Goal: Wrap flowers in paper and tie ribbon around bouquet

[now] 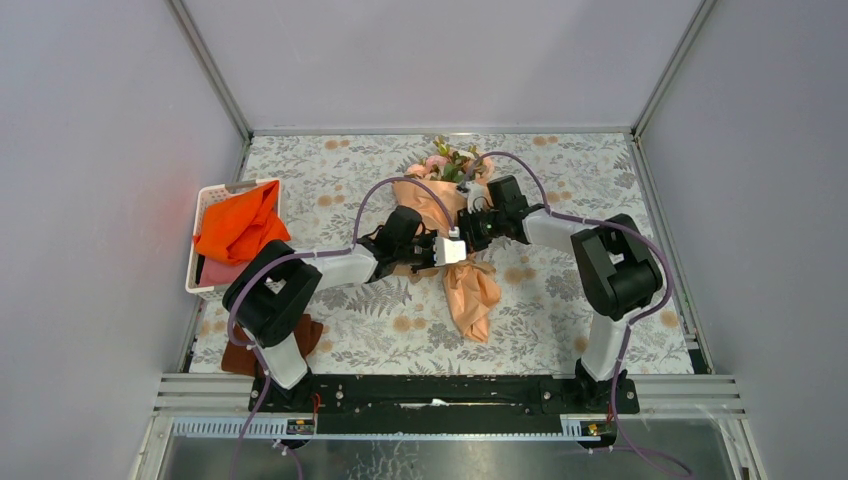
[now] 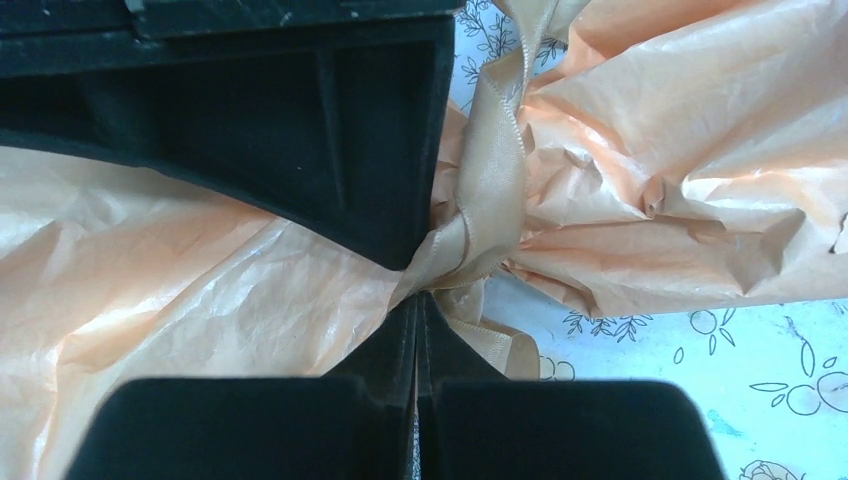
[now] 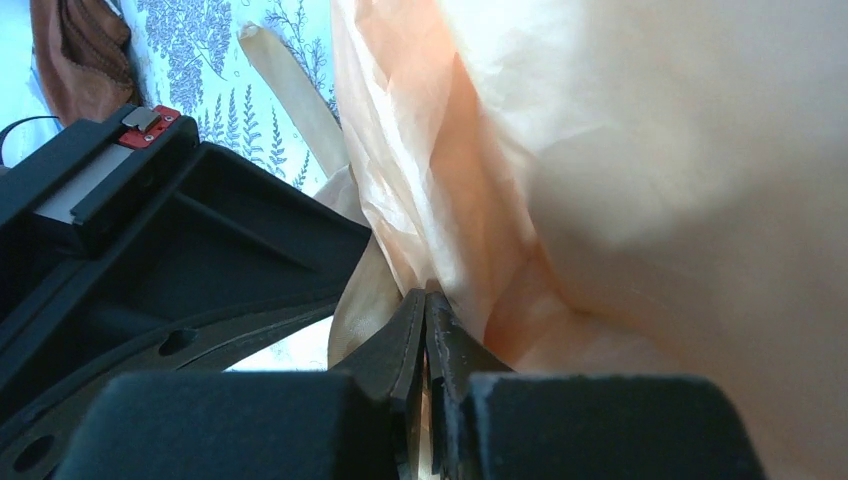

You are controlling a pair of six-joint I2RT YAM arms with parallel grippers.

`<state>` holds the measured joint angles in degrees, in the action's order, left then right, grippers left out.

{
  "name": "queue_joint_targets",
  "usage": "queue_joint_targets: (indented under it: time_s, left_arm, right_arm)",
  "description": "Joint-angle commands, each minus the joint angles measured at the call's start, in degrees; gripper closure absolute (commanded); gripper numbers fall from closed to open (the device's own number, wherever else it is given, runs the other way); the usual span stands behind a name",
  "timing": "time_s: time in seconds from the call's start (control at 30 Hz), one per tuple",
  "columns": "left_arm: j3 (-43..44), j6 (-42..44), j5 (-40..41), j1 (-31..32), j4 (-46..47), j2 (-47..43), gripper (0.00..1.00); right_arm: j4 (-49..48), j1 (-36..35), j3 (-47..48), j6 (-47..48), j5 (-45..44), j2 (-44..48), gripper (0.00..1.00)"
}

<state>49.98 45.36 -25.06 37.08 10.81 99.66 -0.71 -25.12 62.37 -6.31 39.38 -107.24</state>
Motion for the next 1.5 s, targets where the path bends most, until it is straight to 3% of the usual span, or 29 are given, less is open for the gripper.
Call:
queue_joint_targets:
  time_s: [0.0,0.43,0.9,0.97,1.07,1.23,1.47]
  left_arm:
    - [-0.46,0.12,0.22,-0.25,4.89,0.27,1.0]
    - [-1.17,0.4,-0.05,-0.52,5.7,-0.22,0.96]
    - [-0.85,-1.51,-1.3,-0.61,7.32,0.26,0.94]
    - [-0.76,-1.83,-1.07,-0.61,7.72,0.27,0.9]
    - [-0.65,-0.56,-0.51,-0.61,6.9,0.05,0.85]
    - [-2.35,6.68,-0.08,-1.24,1.92,-3.65,0.82]
    - [-1.01,16.37,-7.36,-2.48,-12.53,-8.18,0.56]
  right_arm:
    - [1.28,-0.1,2.32,0.69,5.87,-1.01,0.92]
    - [-7.31,-0.08,0.31,-5.31,12.19,-2.04,0.83]
    - [-5.74,-1.15,0.9,-4.51,9.11,-3.59,0.69]
    - [-5.18,-1.13,0.99,-4.13,8.89,-3.67,0.7]
    - [-3.73,-1.15,1.17,-3.22,8.15,-3.39,0.78]
    - [-1.99,-0.58,1.31,-1.65,6.28,-1.62,0.79]
    - [-2.27,-0.01,1.36,-2.03,6.66,-1.61,0.78]
